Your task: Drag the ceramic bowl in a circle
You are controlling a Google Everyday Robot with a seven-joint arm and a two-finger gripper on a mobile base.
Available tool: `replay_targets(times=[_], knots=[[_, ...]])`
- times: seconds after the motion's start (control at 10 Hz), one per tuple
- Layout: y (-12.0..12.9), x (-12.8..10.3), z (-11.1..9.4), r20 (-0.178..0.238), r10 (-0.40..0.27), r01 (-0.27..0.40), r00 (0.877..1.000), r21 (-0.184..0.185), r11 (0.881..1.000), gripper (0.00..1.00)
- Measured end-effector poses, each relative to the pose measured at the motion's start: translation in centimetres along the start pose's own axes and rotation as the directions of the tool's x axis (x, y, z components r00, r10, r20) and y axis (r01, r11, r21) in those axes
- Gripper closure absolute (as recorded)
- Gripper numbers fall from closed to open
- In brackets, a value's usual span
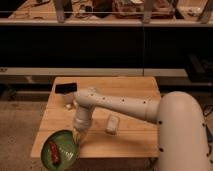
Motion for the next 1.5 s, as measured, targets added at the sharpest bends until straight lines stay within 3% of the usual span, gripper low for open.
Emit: replay_targets(times=[0.2, 0.3, 0.5, 0.7, 1.0, 1.2, 1.3, 1.5], knots=[[3.0, -0.4, -1.0, -0.028, 0.092, -0.093, 0.995, -0.023, 0.995, 1.00], [4.6, -0.5, -1.6, -0.047, 0.152, -0.153, 0.987, -0.035, 0.988, 1.00], [7.2, -0.1, -1.9, -0.082, 0.275, -0.280, 0.958, -0.048, 0.959, 1.00], [8.1, 1.8, -2.1, -0.133, 0.375, -0.382, 0.917, -0.029, 0.924, 1.00], [7.7, 5.4, -3.4, -0.207, 0.417, -0.428, 0.885, -0.006, 0.904, 1.00], [7.1, 7.3, -3.9, -0.234, 0.416, -0.428, 0.879, -0.001, 0.904, 1.00], [6.3, 8.3, -3.9, -0.238, 0.404, -0.418, 0.883, -0.010, 0.908, 1.00], [4.0, 9.7, -3.2, -0.229, 0.360, -0.376, 0.905, -0.030, 0.926, 1.00]])
